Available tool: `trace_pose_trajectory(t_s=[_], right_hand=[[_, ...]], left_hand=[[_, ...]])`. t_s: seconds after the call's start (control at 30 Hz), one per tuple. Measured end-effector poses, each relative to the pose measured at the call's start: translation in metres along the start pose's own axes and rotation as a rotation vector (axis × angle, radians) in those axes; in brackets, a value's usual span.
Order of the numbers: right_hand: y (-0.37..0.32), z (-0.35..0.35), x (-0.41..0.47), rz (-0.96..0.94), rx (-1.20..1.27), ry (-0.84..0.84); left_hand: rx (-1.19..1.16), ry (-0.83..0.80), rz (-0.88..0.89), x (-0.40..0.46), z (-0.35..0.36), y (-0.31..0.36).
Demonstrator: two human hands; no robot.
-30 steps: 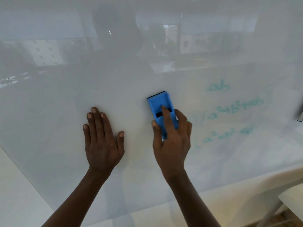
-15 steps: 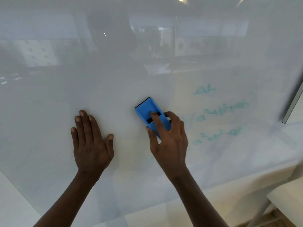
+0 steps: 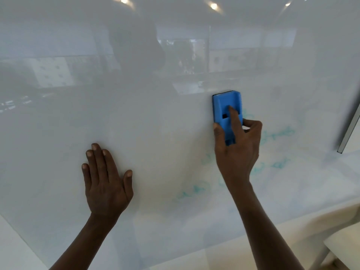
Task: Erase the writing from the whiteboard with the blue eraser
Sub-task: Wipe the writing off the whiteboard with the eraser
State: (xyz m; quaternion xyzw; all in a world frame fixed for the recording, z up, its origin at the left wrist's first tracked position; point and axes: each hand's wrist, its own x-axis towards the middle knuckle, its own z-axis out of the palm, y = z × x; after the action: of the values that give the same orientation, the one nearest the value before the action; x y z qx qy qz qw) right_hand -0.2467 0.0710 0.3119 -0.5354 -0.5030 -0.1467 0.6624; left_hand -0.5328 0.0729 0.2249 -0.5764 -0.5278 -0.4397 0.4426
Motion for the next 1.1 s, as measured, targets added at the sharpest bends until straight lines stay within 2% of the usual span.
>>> trace_pose_trajectory(t_s=[0.43, 0.53, 0.63, 0.83, 1.1], right_hand=[[0.023, -0.006, 0.016, 0.555, 0.059, 0.142], [0.020, -0.005, 0.015, 0.624, 0.066, 0.172], [0.016, -0.003, 0.006, 0.576, 0.113, 0.167], [-0.011, 0.013, -0.042, 0.225, 0.091, 0.030], [-0.038, 0.026, -0.105, -0.012, 0.077, -0.103]], left_hand=[[-0.007, 0.012, 0.004, 0.000, 0.000, 0.001], [-0.012, 0.011, 0.004, 0.000, 0.000, 0.001], [-0.012, 0.015, 0.003, 0.000, 0.001, 0.002], [-0.030, 0.012, -0.003, 0.000, -0.001, 0.003], [-0.068, -0.011, -0.007, -0.002, -0.002, 0.004]])
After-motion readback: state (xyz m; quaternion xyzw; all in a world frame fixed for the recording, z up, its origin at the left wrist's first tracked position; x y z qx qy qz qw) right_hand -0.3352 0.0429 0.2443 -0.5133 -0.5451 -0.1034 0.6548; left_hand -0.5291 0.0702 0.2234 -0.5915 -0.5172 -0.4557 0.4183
